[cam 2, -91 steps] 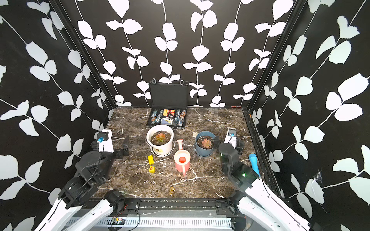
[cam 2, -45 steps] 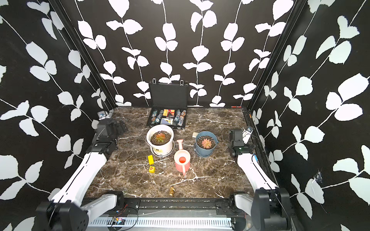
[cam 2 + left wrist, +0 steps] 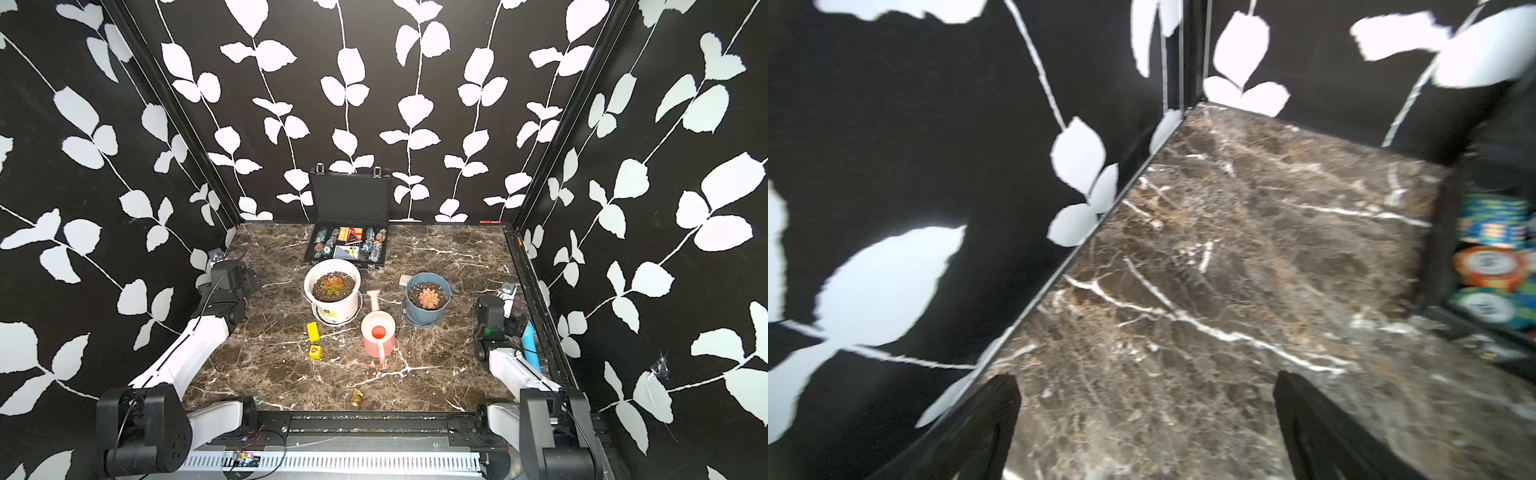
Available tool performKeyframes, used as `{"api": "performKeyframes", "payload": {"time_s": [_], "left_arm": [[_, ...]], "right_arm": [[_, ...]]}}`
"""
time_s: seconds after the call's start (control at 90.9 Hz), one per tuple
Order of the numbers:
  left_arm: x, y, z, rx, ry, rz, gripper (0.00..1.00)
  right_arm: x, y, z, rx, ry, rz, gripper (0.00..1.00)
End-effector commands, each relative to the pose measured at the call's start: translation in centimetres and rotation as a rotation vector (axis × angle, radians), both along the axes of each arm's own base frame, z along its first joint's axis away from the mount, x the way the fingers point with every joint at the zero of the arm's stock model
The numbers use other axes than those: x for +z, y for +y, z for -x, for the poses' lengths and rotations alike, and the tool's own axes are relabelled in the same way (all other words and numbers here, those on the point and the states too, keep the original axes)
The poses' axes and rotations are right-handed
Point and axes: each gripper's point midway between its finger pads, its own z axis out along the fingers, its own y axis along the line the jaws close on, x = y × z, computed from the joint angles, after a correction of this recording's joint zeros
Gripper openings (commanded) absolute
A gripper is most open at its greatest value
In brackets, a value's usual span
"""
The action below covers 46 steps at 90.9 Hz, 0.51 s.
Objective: Water the succulent around the soil edge
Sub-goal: Reset both arms
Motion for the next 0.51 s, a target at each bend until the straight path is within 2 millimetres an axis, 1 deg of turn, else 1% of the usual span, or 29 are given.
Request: {"api": "performKeyframes", "payload": {"time_s": [0.0, 0.033, 0.088, 0.132, 0.187, 0.264, 0.374, 0.495], "left_arm": [[0.1, 2.5, 2.2, 0.147, -0.006, -0.103, 0.99], [-0.1, 2.7, 2.6, 0.164, -0.006, -0.113, 0.99], [-0.8, 2.8, 2.8, 0.174, 0.000, -0.109, 0.99], [-1.5, 2.5, 2.5, 0.154, -0.001, -0.093, 0.99], [-2.5, 2.2, 2.2, 0.135, 0.008, -0.077, 0.99], [-3.7, 1.8, 1.5, 0.105, 0.008, -0.073, 0.99], [-5.5, 1.4, 1.1, 0.068, 0.026, -0.063, 0.99], [-5.8, 0.5, 0.4, 0.005, -0.050, -0.048, 0.99]], "right_arm": [[2.7, 1.7, -1.3, 0.147, -0.127, 0.052, 1.00], [3.0, 2.3, -1.4, 0.186, -0.151, 0.048, 1.00], [2.8, 3.5, -1.2, 0.257, -0.177, 0.036, 1.00], [2.6, 4.3, -1.3, 0.309, -0.190, 0.033, 1.00], [2.4, 4.9, -1.4, 0.346, -0.193, 0.034, 0.99], [3.0, 5.4, -1.7, 0.373, -0.239, 0.023, 0.99], [2.6, 5.9, -2.5, 0.393, -0.253, 0.013, 0.99], [2.5, 5.8, -2.8, 0.376, -0.251, 0.005, 0.99]]}}
